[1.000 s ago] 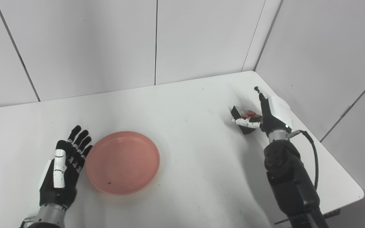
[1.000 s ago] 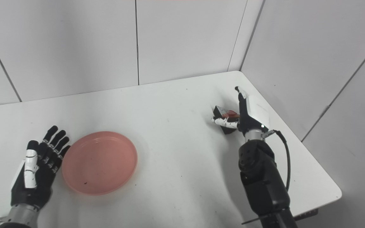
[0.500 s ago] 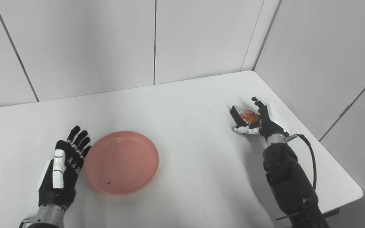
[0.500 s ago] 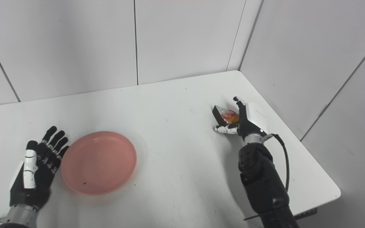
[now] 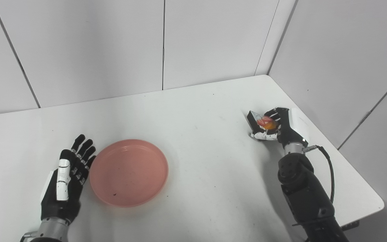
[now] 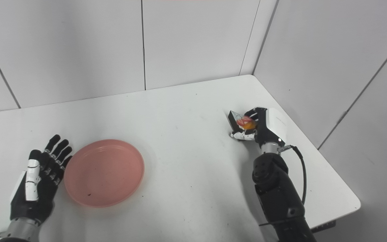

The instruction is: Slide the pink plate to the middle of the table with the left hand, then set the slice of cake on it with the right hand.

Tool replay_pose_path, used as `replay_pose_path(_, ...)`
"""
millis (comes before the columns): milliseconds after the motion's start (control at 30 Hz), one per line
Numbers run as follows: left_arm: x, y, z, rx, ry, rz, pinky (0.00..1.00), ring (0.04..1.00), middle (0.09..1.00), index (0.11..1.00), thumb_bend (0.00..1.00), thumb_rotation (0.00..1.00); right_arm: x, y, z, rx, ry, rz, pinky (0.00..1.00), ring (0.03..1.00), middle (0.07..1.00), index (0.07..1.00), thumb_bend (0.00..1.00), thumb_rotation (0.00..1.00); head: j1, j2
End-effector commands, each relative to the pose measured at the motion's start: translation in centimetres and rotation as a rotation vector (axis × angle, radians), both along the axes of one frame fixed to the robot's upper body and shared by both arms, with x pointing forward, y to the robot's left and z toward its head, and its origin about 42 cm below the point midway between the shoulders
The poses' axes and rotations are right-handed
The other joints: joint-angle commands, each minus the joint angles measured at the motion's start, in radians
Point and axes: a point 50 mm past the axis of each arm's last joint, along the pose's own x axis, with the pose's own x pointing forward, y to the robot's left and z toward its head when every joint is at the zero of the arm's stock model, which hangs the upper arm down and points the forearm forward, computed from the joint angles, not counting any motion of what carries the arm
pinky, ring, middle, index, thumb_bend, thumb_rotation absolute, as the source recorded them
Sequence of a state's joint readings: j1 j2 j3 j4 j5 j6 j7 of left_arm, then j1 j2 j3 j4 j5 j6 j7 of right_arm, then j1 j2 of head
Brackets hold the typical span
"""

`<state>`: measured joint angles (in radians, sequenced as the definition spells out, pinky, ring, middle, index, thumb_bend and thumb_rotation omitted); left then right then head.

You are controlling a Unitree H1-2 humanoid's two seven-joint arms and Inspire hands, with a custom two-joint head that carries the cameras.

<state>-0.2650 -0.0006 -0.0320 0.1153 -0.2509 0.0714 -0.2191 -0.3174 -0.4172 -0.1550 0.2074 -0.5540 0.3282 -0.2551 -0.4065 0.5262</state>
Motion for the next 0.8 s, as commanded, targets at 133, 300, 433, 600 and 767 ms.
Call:
replay_pose_path(133, -0.4, -0.7, -0.1, 0.004, 0.019, -0.005, 0.94, 0.951, 0.939, 0.922, 0.6, 0.97, 0.1, -0.6, 3.3, -0.077, -0.147, 0.019, 0.32, 0.401, 0.447, 0.507, 0.52, 0.0, 0.061, 0.003)
replay_pose_path(300, -0.7, -2.0, -0.2, 0.034, 0.017, -0.014, 0.94, 0.952, 0.951, 0.949, 0.63, 1.0, -0.9, -0.4, 4.8, -0.061, -0.216, 0.049, 0.32, 0.413, 0.476, 0.489, 0.52, 0.0, 0.176, 0.006)
replay_pose_path(433, -0.7, -3.2, -0.4, 0.019, 0.006, -0.012, 0.95, 0.957, 0.952, 0.938, 0.6, 0.99, -1.6, 0.4, 6.5, -0.04, -0.28, 0.111, 0.18, 0.255, 0.465, 0.487, 0.52, 0.0, 0.229, 0.004)
replay_pose_path(600, -0.6, -4.4, -0.6, 0.016, 0.018, -0.008, 0.96, 0.96, 0.953, 0.934, 0.61, 0.98, -2.4, 1.9, 8.4, -0.072, -0.335, 0.227, 0.17, 0.242, 0.461, 0.487, 0.52, 0.0, 0.273, 0.002)
replay_pose_path(767, -0.5, -5.1, -0.8, 0.033, 0.001, -0.006, 0.97, 0.971, 0.965, 0.945, 0.62, 1.0, -3.3, 4.4, 10.1, -0.066, -0.363, 0.318, 0.24, 0.301, 0.424, 0.513, 0.52, 0.0, 0.293, 0.005)
